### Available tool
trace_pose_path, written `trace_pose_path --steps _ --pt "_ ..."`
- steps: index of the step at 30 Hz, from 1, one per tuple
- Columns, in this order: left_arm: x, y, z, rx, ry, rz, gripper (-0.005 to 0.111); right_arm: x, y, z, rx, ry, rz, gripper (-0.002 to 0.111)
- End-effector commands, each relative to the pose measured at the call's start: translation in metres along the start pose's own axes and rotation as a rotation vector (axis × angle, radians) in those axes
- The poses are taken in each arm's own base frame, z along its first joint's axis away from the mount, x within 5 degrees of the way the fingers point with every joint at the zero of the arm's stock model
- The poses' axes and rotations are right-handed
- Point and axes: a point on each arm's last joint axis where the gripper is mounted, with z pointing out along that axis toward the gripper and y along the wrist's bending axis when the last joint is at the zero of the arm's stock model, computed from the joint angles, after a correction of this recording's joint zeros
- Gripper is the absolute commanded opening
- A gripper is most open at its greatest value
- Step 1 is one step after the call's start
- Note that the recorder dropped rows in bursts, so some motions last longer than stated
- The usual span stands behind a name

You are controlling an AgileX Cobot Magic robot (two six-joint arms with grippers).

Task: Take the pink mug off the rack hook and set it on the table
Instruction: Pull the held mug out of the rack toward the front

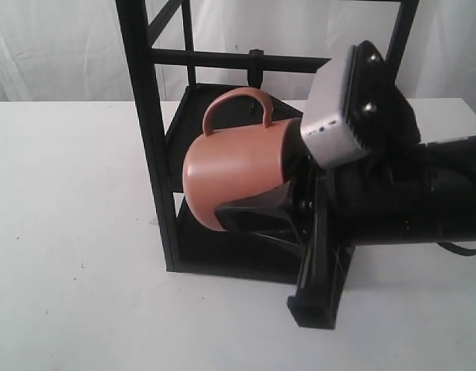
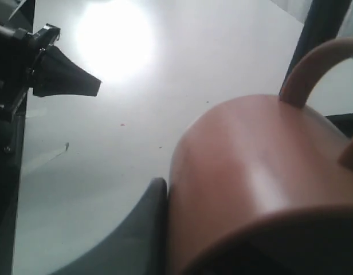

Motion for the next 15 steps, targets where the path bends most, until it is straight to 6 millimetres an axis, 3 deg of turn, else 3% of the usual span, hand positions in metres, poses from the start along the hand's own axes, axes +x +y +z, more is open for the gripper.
trace_pose_path --steps 1,9,15 --pt "0.001 0.0 0.0 0.001 0.002 -0.004 0.0 -0.001 0.014 -0.003 -0.057 0.058 -0.11 0.0" --pt "0.001 0.0 0.0 0.001 0.002 -0.004 0.0 0.012 0.037 0.0 -0.164 0.253 -0.309 0.0" --pt "0.001 0.0 0.0 0.001 0.002 -0.004 0.0 0.021 0.045 0.008 -0.178 0.374 -0.326 0.0"
